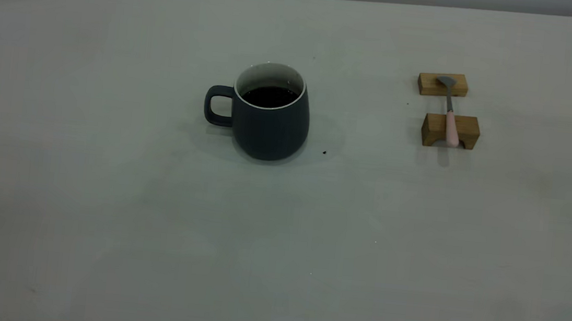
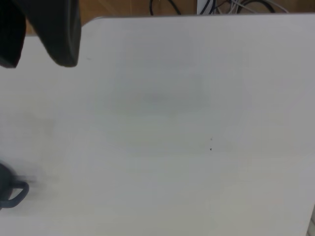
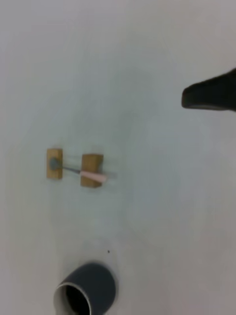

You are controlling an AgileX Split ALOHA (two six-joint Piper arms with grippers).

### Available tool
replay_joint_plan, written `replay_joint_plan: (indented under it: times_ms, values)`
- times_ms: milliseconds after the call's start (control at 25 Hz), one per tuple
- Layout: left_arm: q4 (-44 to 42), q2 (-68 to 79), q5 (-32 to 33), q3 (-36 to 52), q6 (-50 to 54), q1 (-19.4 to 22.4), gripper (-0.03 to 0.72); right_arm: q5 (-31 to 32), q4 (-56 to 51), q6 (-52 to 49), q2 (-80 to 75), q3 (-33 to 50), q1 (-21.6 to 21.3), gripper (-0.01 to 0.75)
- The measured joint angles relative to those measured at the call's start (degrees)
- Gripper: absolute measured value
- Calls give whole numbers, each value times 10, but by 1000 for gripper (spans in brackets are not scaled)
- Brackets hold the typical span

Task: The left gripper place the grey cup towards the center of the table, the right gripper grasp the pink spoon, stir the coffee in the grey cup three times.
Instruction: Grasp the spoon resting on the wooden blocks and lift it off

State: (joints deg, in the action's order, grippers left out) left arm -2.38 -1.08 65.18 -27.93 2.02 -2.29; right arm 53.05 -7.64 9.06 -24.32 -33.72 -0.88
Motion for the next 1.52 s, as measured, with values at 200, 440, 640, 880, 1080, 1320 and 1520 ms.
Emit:
replay_joint_plan:
  times_ms: [200,440,640,880,1080,1320,1520]
  values:
    - [0,0,0,0,0,0,243,-92,-99,88,-205,-39,0,498]
    - [0,0,0,0,0,0,243,-151,-236,232,-435,-71,0,555]
    - [0,0,0,0,0,0,243,-217,-309,310,-619,-110,22,676]
    - [0,0,0,0,0,0,243,-241,-314,329,-805,-198,47,710]
    - [0,0,0,0,0,0,243,-237,-305,330,-919,-273,56,711]
    - [0,0,0,0,0,0,243,-225,-267,300,-1005,-340,69,711]
    - [0,0,0,0,0,0,243,-211,-217,249,-1053,-397,84,711]
